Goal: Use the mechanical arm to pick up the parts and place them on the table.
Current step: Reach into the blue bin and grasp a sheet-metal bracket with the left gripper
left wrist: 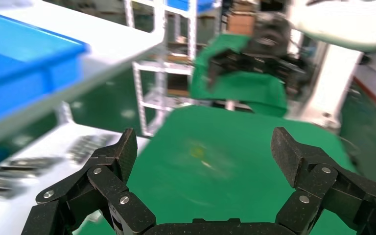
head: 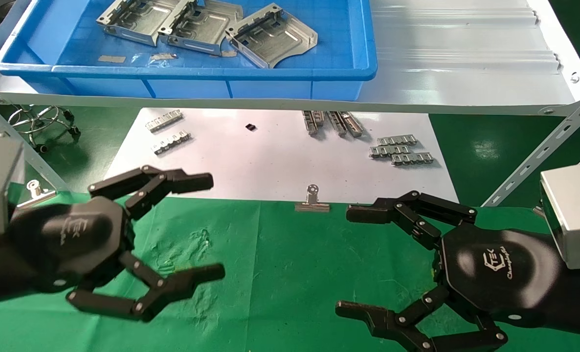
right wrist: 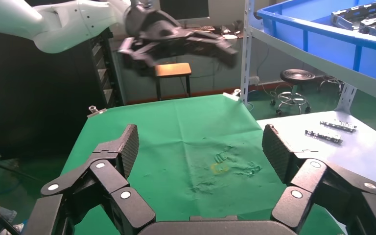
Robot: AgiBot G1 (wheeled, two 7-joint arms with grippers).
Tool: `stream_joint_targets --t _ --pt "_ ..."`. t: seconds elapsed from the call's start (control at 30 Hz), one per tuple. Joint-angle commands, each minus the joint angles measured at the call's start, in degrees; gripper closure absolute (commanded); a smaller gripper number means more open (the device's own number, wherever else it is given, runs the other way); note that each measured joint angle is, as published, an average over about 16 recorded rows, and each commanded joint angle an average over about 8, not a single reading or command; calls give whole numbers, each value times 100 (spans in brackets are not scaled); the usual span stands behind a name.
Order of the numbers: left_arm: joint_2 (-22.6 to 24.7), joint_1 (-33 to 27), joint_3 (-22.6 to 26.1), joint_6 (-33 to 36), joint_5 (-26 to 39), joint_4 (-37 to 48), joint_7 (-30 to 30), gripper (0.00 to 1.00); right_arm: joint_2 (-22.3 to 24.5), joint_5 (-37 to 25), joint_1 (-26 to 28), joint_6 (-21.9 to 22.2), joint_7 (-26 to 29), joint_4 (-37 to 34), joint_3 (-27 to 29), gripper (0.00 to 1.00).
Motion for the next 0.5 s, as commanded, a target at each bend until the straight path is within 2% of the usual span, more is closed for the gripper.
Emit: stream_joint_targets --t 0.03,0.27,0.5 --pt "101 -89 6 -170 59 40 -18 0 0 0 0 0 0 0 0 100" --pt "565 -741 95 -768 416 550 -48 0 0 0 0 0 0 0 0 100" --pt "1015 -1707 303 -1493 1046 1447 -179 0 0 0 0 0 0 0 0 100"
